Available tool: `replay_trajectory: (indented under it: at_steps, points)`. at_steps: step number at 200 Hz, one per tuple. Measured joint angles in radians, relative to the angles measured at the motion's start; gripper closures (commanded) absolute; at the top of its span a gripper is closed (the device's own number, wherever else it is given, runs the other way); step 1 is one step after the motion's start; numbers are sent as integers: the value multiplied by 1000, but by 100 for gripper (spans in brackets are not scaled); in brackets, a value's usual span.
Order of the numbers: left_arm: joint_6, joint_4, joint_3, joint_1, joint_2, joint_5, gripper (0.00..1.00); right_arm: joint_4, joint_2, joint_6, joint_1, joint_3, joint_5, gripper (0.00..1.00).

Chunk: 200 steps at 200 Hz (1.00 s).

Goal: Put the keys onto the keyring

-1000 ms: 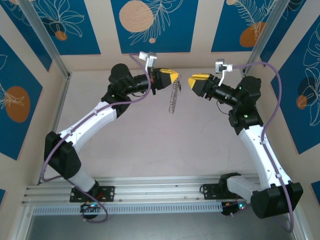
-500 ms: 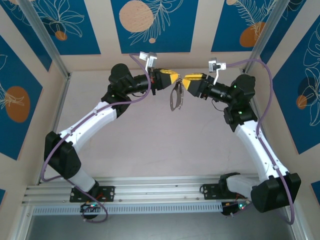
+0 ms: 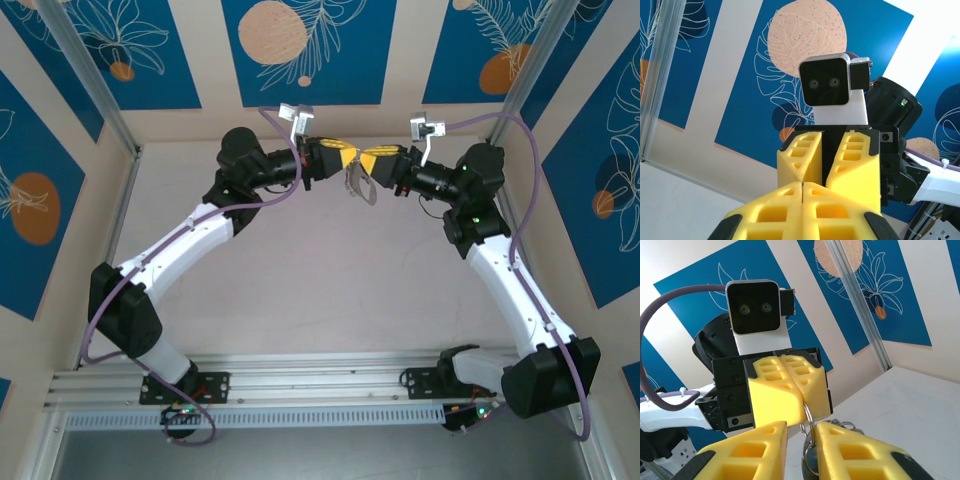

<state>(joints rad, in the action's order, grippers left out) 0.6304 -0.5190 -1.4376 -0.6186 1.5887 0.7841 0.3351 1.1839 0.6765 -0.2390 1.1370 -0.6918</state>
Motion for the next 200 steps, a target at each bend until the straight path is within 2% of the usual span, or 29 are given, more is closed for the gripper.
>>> replay_trajectory:
  at_steps: [30, 61, 101, 116, 131, 149, 200]
  points:
    - [0, -1, 0, -1, 0, 0, 100, -8, 6, 0, -6, 5, 0, 81]
    - [0, -8, 0, -2, 0, 0, 100, -15, 13, -10, -9, 18, 3, 100]
    - [0, -15, 0, -2, 0, 0, 100, -45, 13, -23, -9, 35, 6, 100]
    - [-8, -6, -2, -2, -1, 0, 83, -74, 13, -39, -9, 47, 5, 100]
    - [-41, 43, -13, -3, -4, 0, 75, -124, 21, -69, -9, 74, -1, 100]
    - [-108, 127, -38, -4, -8, 5, 70, -211, 35, -127, -1, 126, -11, 100]
    - [-333, 424, -164, 19, -28, 65, 66, -502, 76, -348, 25, 269, -55, 100]
